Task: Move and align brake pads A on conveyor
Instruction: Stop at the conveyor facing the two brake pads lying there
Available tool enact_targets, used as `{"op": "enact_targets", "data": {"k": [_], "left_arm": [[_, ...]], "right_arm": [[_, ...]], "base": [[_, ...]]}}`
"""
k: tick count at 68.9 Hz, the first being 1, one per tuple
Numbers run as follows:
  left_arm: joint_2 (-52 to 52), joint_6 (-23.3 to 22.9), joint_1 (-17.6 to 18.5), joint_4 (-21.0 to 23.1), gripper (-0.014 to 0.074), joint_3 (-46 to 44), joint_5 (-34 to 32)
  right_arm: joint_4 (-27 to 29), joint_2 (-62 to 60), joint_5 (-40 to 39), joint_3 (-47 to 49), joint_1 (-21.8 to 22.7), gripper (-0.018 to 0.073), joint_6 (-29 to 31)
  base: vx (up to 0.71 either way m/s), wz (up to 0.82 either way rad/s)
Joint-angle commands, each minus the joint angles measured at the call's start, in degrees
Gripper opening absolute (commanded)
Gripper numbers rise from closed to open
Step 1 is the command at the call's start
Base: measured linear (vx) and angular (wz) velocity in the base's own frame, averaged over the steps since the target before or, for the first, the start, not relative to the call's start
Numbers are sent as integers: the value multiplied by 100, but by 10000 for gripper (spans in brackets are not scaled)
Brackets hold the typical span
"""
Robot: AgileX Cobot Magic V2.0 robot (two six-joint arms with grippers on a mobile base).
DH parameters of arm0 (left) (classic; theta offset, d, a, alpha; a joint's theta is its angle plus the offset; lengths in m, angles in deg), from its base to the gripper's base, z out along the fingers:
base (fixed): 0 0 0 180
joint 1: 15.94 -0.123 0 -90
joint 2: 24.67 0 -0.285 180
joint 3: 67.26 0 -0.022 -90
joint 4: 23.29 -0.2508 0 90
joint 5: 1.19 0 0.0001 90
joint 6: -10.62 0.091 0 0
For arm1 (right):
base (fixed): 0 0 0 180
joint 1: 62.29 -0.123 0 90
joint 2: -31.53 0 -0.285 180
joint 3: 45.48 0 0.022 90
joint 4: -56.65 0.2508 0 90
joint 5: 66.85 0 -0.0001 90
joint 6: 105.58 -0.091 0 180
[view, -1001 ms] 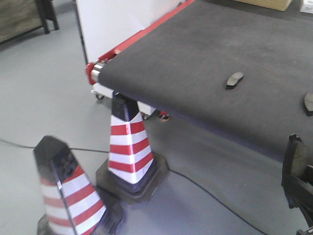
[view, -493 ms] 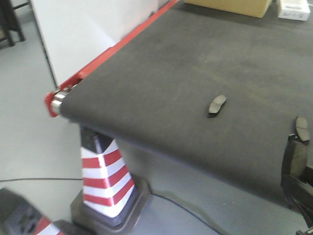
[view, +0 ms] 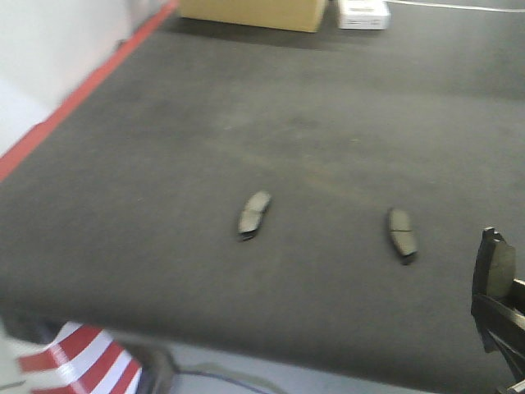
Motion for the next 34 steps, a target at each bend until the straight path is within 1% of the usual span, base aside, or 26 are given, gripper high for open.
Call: {"op": "enact_targets", "data": {"k": [1,17,34], "left_arm": [[-52,-7,9,32,101,-169,-566],[-52,-7,9,32,101,-169,-566],[-52,-7,9,32,101,-169,-566]], "right_arm": [[-86,49,-498,177,7,55,-3],[-86,49,-498,177,7,55,-3],[-86,49,-498,177,7,55,-3]], "base": [[19,-52],[16,-42],[10,-23]]}}
